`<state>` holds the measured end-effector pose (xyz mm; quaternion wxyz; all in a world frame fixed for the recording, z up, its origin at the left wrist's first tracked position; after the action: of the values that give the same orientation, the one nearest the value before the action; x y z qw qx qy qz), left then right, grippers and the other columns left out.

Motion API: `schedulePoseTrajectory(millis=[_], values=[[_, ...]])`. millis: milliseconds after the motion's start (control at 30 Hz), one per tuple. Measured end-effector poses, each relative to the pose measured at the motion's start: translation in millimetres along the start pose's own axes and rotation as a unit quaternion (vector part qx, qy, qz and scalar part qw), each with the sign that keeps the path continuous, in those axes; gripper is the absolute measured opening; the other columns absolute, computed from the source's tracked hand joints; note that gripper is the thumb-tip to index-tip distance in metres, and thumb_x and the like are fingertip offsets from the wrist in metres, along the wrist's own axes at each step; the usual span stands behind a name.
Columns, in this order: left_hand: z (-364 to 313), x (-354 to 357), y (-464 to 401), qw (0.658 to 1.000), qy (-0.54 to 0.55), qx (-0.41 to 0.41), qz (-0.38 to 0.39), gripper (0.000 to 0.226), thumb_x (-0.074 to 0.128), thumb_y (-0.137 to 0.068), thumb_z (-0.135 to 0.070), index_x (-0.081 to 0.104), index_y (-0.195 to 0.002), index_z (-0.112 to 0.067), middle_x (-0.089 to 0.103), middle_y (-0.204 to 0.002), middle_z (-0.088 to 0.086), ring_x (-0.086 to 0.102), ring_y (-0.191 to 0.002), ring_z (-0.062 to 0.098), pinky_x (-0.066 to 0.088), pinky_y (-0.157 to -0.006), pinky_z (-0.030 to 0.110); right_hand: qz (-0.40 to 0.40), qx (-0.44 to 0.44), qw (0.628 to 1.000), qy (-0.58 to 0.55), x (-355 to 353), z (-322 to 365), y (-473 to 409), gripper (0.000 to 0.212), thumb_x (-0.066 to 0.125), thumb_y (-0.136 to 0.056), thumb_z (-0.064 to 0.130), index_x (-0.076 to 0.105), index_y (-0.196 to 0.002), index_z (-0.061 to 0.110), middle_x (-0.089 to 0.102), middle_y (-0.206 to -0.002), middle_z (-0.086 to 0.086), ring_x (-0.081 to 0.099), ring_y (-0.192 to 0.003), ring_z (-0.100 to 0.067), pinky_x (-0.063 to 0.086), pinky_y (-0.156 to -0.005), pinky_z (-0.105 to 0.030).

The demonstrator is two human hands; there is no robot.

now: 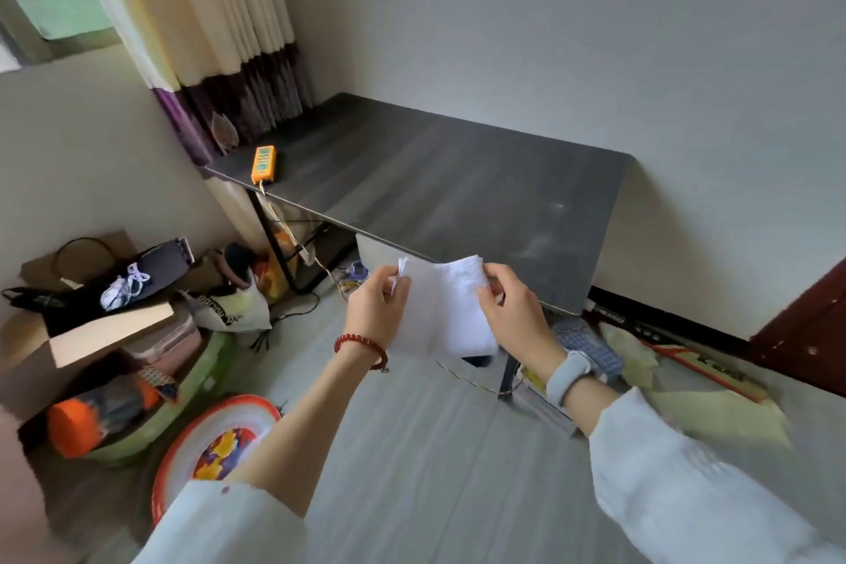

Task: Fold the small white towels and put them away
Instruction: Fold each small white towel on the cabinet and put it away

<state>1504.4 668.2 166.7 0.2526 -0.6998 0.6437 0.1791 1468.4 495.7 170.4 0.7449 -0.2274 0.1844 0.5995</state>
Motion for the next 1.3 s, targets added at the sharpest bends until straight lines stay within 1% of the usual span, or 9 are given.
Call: schedulePoseTrajectory(millis=[133, 233, 333, 500, 633, 800, 933, 1100, 1300], values=[[2, 21, -102, 0.997, 0.013, 0.006, 0.069, 0.019, 0.047, -0.093, -0.018, 0.061, -0.103, -0.010, 0.059, -0.082, 0.003, 0.054, -0.074, 0.021, 0.035, -0.062, 0.021, -0.016, 0.051, 0.999, -0.002, 12, -10, -89, 0.023, 0.045, -0.094, 0.022, 0.053, -0.115, 0.017, 0.053, -0.075, 0.014, 0.052, -0.077, -0.018, 0.039, -0.068, -0.028], [6, 49, -176, 0.995, 0.004, 0.022, 0.101, 0.019, 0.046, -0.094, -0.018, 0.061, -0.102, -0.010, 0.060, -0.081, 0.002, 0.054, -0.072, 0.022, 0.042, -0.066, 0.027, -0.029, 0.080, 0.996, -0.006, 20, -31, -158, 0.023, 0.043, -0.094, 0.022, 0.053, -0.115, 0.016, 0.052, -0.074, 0.015, 0.051, -0.072, -0.013, 0.041, -0.066, -0.028], [13, 83, -254, 0.994, 0.001, 0.021, 0.112, 0.020, 0.046, -0.094, -0.019, 0.062, -0.105, -0.013, 0.062, -0.086, 0.001, 0.056, -0.081, 0.020, 0.043, -0.072, 0.026, -0.030, 0.095, 0.995, -0.009, 28, -56, -233, 0.022, 0.044, -0.094, 0.023, 0.052, -0.114, 0.016, 0.052, -0.074, 0.013, 0.049, -0.067, -0.009, 0.040, -0.061, -0.024], [11, 147, -401, 0.990, 0.015, 0.003, 0.141, 0.021, 0.048, -0.093, -0.021, 0.062, -0.107, -0.015, 0.062, -0.088, -0.001, 0.055, -0.082, 0.016, 0.037, -0.071, 0.020, -0.034, 0.134, 0.990, -0.010, 38, -100, -376, 0.021, 0.044, -0.094, 0.028, 0.051, -0.113, 0.021, 0.055, -0.083, 0.014, 0.058, -0.085, -0.018, 0.052, -0.081, -0.040], [0, 190, -498, 0.984, 0.018, -0.002, 0.178, 0.022, 0.048, -0.093, -0.021, 0.062, -0.108, -0.014, 0.061, -0.087, -0.002, 0.054, -0.080, 0.015, 0.038, -0.070, 0.020, -0.043, 0.168, 0.985, -0.008, 37, -121, -474, 0.023, 0.043, -0.095, 0.025, 0.050, -0.116, 0.018, 0.052, -0.082, 0.015, 0.058, -0.089, -0.019, 0.051, -0.082, -0.039], [1, 240, -595, 0.974, 0.014, -0.018, 0.227, 0.027, 0.046, -0.092, -0.018, 0.060, -0.115, -0.016, 0.065, -0.098, -0.001, 0.058, -0.088, 0.016, 0.041, -0.076, 0.022, -0.040, 0.224, 0.974, 0.005, 38, -151, -565, 0.028, 0.043, -0.094, 0.018, 0.047, -0.121, 0.019, 0.052, -0.081, 0.014, 0.058, -0.087, -0.018, 0.052, -0.083, -0.039], [5, 289, -669, 0.968, 0.013, -0.030, 0.250, 0.028, 0.045, -0.093, -0.020, 0.058, -0.118, -0.018, 0.062, -0.097, -0.004, 0.057, -0.089, 0.016, 0.041, -0.077, 0.023, -0.072, 0.258, 0.963, 0.020, 42, -182, -633, 0.029, 0.045, -0.095, 0.019, 0.047, -0.123, 0.016, 0.055, -0.094, 0.006, 0.053, -0.085, -0.011, 0.051, -0.081, -0.031], [23, 359, -755, 0.959, 0.014, -0.032, 0.281, 0.029, 0.042, -0.094, -0.020, 0.057, -0.119, -0.018, 0.061, -0.097, -0.002, 0.056, -0.088, 0.016, 0.041, -0.076, 0.024, -0.111, 0.300, 0.947, 0.017, 55, -234, -721, 0.028, 0.045, -0.095, 0.021, 0.048, -0.123, 0.018, 0.058, -0.114, 0.001, 0.053, -0.092, -0.010, 0.047, -0.078, -0.024], [51, 440, -812, 0.951, 0.020, -0.036, 0.307, 0.028, 0.043, -0.095, -0.022, 0.056, -0.119, -0.017, 0.064, -0.105, 0.002, 0.055, -0.085, 0.015, 0.042, -0.075, 0.025, -0.124, 0.342, 0.929, 0.072, 61, -306, -786, 0.029, 0.044, -0.096, 0.019, 0.048, -0.125, 0.017, 0.060, -0.115, -0.002, 0.053, -0.090, -0.011, 0.045, -0.073, -0.023]])
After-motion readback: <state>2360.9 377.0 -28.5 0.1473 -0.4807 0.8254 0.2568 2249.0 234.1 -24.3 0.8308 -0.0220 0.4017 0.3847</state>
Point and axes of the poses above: each hand's wrist, its own y-axis away from the middle knuckle, its own x-axis out of the palm, z = x × y, the point moved 2 cm from there along -y, towards the middle knuckle
